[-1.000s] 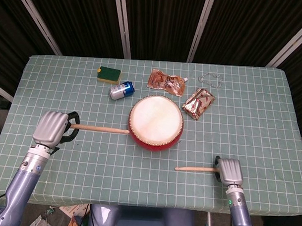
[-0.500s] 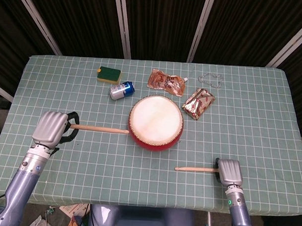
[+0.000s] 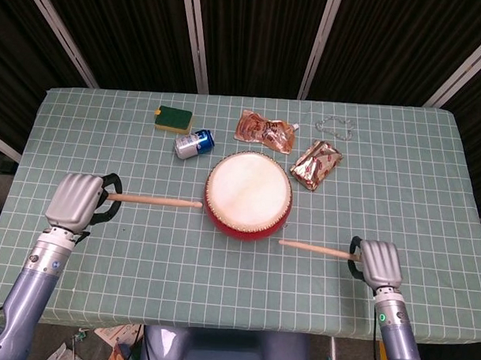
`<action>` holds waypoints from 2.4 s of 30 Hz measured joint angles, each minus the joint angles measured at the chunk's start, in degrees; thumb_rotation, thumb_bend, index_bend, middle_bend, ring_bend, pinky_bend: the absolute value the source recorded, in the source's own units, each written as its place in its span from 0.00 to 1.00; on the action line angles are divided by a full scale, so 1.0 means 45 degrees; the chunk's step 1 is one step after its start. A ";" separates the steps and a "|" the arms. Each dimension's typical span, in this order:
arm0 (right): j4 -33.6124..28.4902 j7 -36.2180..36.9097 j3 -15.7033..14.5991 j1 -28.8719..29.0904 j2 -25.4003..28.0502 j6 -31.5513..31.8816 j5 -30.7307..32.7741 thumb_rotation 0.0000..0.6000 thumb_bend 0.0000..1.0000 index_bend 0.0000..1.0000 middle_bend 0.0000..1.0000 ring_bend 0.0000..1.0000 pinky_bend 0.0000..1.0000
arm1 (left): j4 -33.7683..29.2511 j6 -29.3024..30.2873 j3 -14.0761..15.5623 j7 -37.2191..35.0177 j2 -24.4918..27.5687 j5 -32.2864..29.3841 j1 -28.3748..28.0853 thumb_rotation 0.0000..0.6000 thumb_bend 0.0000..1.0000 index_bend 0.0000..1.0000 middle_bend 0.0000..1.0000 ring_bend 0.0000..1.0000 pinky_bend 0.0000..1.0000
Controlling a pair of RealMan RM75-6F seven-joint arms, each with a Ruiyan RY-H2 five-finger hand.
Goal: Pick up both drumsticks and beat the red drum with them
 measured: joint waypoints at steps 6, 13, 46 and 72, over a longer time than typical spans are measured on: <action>-0.1725 0.1548 0.0869 -0.0202 0.2268 -0.0026 0.0754 1.00 0.59 0.97 1.00 1.00 1.00 | -0.0038 -0.0037 -0.0078 -0.0018 0.0109 -0.0055 -0.0047 1.00 0.58 0.79 1.00 1.00 1.00; -0.2295 0.3765 0.2157 -0.0267 0.4146 -0.0523 0.2597 1.00 0.59 0.97 1.00 1.00 1.00 | 0.0099 -0.0151 -0.0304 -0.0118 0.0141 -0.0359 -0.0210 1.00 0.58 0.79 1.00 1.00 1.00; -0.2291 0.1790 0.2979 0.4230 0.2442 -0.0932 0.6766 1.00 0.59 0.97 1.00 1.00 1.00 | 0.3211 -0.3067 -0.2109 -0.1445 0.0139 -0.3163 -0.2668 1.00 0.58 0.79 1.00 1.00 1.00; 0.0136 -0.3901 0.1126 0.6335 -0.1134 0.1380 0.6396 1.00 0.59 0.97 1.00 1.00 1.00 | 0.3244 -0.3403 -0.1702 -0.2929 0.0840 -0.2428 -0.2297 1.00 0.58 0.79 1.00 1.00 1.00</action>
